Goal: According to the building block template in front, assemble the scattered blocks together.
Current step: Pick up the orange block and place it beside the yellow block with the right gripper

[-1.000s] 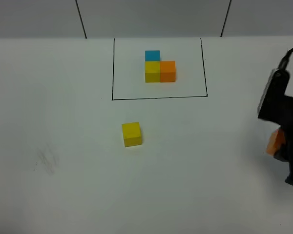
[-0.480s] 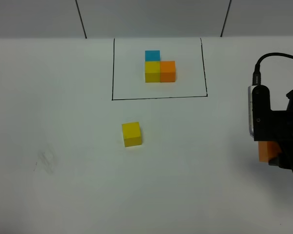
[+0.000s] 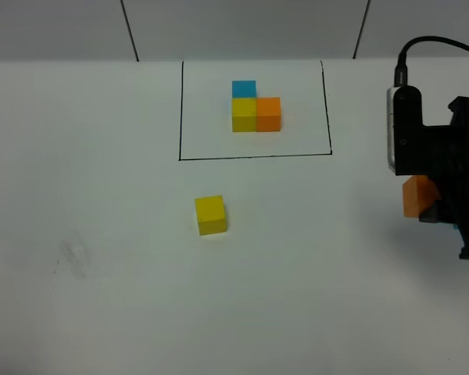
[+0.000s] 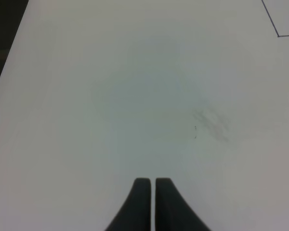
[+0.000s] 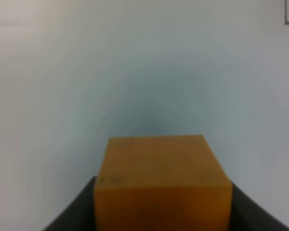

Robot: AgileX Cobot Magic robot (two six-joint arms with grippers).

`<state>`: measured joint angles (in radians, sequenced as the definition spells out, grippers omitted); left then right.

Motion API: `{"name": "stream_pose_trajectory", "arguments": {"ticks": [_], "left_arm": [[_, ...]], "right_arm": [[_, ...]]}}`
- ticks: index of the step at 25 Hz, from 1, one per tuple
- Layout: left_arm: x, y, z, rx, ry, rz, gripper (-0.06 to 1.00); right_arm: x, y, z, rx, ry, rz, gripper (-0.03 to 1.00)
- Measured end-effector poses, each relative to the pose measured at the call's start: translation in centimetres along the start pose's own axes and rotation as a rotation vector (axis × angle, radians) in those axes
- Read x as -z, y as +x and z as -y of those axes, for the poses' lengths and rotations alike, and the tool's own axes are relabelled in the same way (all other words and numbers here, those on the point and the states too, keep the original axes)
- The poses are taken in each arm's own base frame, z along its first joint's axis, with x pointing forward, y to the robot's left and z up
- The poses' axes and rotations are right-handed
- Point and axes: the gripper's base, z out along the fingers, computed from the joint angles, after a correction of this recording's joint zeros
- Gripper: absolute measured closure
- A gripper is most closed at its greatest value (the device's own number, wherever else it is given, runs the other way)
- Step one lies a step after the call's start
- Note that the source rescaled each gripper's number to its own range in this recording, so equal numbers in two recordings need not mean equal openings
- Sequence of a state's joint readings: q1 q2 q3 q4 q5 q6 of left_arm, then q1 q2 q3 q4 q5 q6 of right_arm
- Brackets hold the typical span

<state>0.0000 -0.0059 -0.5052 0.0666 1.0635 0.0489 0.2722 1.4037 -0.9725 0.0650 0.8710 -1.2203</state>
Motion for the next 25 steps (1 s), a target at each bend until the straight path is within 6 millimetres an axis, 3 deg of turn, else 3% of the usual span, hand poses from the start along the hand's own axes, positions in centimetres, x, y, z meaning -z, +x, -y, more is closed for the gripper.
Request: {"name": "stream_pose_trajectory", "arguments": {"ticks": [7, 13, 25], "left_arm": [[0.0, 0.0, 0.0, 0.0, 0.0, 0.0, 0.94], [0.0, 0.0, 0.0, 0.0, 0.0, 0.0, 0.94], [0.0, 0.0, 0.0, 0.0, -0.001, 0.0, 0.94]], "right_arm": [[-1.9, -3.7, 2.4, 0.095, -0.05, 0.026, 0.47], [-4.8, -7.5, 3.7, 0.168, -0.093, 0.037, 0.47], [-10.2, -14.1, 2.2, 0.301, -0.212, 0.034, 0.47]]}}
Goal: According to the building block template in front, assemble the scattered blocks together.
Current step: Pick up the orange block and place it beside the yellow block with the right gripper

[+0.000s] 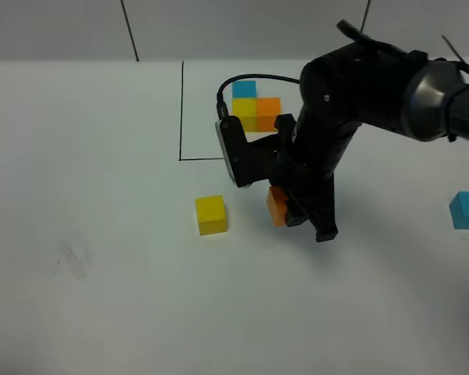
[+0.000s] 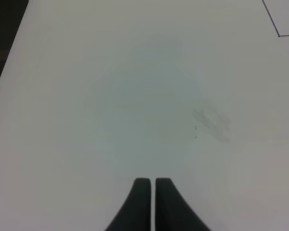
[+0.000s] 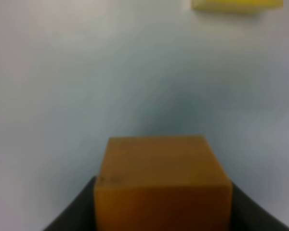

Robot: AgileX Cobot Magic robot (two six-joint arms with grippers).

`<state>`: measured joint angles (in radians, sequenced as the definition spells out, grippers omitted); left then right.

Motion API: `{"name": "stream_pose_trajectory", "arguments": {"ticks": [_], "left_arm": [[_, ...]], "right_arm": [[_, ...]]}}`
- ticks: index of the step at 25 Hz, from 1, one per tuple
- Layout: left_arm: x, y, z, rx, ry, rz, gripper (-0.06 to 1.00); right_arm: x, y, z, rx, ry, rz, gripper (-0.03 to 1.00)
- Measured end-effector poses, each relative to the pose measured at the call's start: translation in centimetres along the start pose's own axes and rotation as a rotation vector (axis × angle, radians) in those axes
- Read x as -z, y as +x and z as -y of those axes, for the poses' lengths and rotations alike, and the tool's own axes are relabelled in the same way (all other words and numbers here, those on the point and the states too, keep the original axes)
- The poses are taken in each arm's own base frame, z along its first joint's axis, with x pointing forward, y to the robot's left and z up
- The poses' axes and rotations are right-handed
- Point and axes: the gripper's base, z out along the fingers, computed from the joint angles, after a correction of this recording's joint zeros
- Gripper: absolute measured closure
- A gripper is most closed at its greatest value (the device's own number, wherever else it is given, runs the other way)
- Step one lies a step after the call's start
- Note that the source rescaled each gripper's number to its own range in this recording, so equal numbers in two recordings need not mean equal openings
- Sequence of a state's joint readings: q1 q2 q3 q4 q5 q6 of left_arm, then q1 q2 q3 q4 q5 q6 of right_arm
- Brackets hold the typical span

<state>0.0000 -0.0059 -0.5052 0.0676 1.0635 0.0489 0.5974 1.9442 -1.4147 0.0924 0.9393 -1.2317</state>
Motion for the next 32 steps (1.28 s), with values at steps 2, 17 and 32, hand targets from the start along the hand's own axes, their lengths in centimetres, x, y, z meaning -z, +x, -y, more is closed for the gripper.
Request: {"name": "stream_pose_trajectory", "arguments": {"ticks": [2, 17, 32], "left_arm": [[0.0, 0.0, 0.0, 0.0, -0.001, 0.0, 0.94], [0.0, 0.0, 0.0, -0.002, -0.002, 0.0, 0.94], [0.0, 0.0, 0.0, -0.002, -0.002, 0.0, 0.94]], "right_arm": [[-0.4, -1.0, 0.2, 0.02, -0.001, 0.004, 0.47], [-1.5, -3.8, 1.8, 0.081, 0.036, 0.008, 0.47], [-3.3, -4.2, 3.0, 0.04, 0.082, 0.021, 0.47]]}}
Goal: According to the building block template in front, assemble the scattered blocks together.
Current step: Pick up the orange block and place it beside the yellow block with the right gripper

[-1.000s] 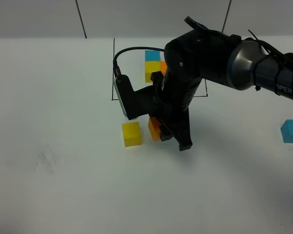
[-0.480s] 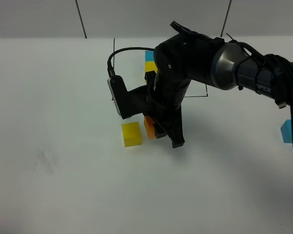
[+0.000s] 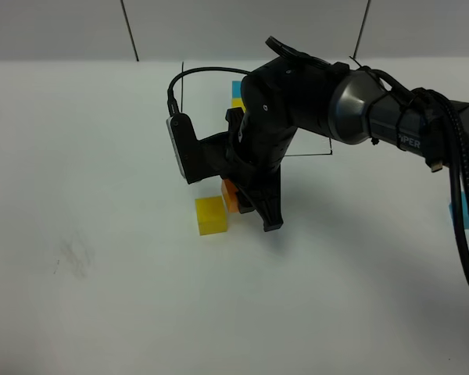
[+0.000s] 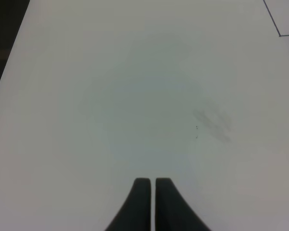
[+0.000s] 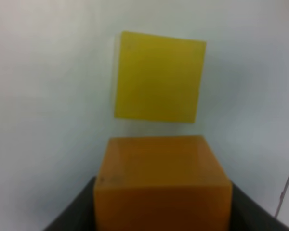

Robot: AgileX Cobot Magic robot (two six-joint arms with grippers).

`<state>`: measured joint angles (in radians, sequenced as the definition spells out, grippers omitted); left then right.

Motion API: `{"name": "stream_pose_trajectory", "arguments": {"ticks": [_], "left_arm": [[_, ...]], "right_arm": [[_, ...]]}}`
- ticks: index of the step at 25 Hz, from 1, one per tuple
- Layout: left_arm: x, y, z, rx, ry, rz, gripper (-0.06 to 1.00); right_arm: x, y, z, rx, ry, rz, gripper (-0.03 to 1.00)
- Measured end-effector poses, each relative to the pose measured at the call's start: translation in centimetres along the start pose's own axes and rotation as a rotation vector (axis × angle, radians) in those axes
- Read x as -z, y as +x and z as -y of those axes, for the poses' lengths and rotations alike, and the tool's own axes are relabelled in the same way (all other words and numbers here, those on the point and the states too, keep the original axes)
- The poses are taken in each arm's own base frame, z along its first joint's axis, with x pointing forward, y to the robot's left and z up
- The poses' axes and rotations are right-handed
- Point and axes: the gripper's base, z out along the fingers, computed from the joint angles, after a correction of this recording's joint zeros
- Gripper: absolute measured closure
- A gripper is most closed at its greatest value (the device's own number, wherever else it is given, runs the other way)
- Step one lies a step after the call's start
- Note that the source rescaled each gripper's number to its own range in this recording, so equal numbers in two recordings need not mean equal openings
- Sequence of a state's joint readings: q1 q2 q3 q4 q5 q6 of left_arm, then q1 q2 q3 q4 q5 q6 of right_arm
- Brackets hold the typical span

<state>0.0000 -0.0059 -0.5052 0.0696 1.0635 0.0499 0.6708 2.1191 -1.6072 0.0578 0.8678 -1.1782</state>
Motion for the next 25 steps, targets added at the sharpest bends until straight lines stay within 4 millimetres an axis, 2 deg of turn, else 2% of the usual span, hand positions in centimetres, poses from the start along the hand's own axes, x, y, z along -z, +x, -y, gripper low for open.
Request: {"name": "stream_pose_trajectory", "arguments": {"ticks": [9, 25], "left_arm": [[0.0, 0.0, 0.0, 0.0, 0.0, 0.0, 0.94], [0.0, 0.0, 0.0, 0.0, 0.0, 0.0, 0.94]], "right_arm": [[-2.0, 0.3, 0.0, -0.012, -0.038, -0.018, 0.47], [-2.1, 0.2, 0.4, -0.016, -0.03, -0.009, 0.47]]}}
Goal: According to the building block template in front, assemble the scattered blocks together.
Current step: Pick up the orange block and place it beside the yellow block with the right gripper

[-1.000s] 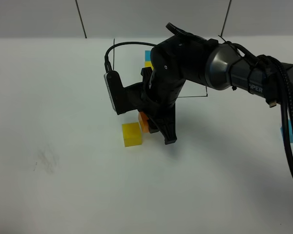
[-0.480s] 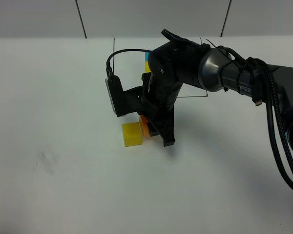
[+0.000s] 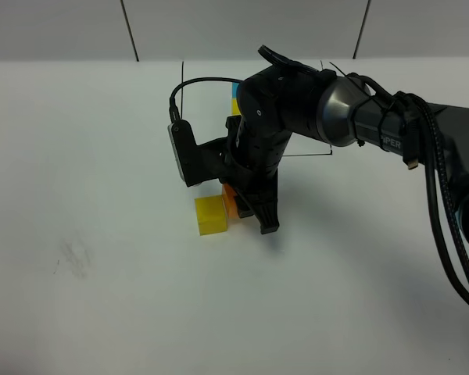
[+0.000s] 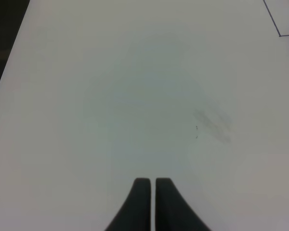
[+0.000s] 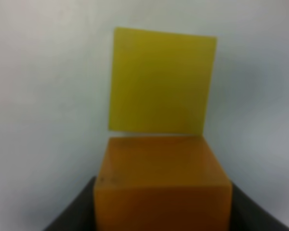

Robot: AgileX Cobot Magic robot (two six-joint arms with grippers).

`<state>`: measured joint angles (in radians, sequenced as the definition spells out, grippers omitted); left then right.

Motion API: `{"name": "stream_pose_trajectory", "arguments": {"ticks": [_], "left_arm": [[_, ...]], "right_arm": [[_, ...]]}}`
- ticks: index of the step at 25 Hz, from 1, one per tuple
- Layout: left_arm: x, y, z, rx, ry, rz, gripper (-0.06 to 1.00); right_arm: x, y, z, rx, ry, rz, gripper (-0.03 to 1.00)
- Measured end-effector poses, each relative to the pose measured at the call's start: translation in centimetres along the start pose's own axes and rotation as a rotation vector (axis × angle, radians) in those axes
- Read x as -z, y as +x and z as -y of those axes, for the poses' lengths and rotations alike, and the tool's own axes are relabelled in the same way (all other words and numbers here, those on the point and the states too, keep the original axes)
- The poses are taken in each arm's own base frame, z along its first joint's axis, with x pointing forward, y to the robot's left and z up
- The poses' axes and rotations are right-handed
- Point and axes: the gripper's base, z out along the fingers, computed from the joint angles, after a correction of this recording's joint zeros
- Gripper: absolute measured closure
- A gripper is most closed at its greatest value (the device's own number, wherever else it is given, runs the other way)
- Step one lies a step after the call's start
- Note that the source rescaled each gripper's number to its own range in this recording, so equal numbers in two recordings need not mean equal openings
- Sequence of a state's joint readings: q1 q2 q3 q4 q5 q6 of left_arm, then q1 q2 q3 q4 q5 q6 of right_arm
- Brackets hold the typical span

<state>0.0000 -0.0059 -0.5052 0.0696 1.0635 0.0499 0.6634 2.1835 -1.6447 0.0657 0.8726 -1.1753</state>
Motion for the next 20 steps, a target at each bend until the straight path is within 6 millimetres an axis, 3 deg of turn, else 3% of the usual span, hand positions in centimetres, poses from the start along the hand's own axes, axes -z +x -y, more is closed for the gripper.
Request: {"name": "stream_pose_trajectory", "arguments": {"ticks": [13, 20], "left_arm": [[0.0, 0.0, 0.0, 0.0, 0.0, 0.0, 0.94], [0.0, 0.0, 0.0, 0.0, 0.0, 0.0, 0.94]], "right_arm": [[-2.6, 0.2, -0.2, -0.005, -0.033, -0.014, 0.47], [-2.8, 0.2, -0.2, -0.003, -0.022, -0.009, 0.47]]}}
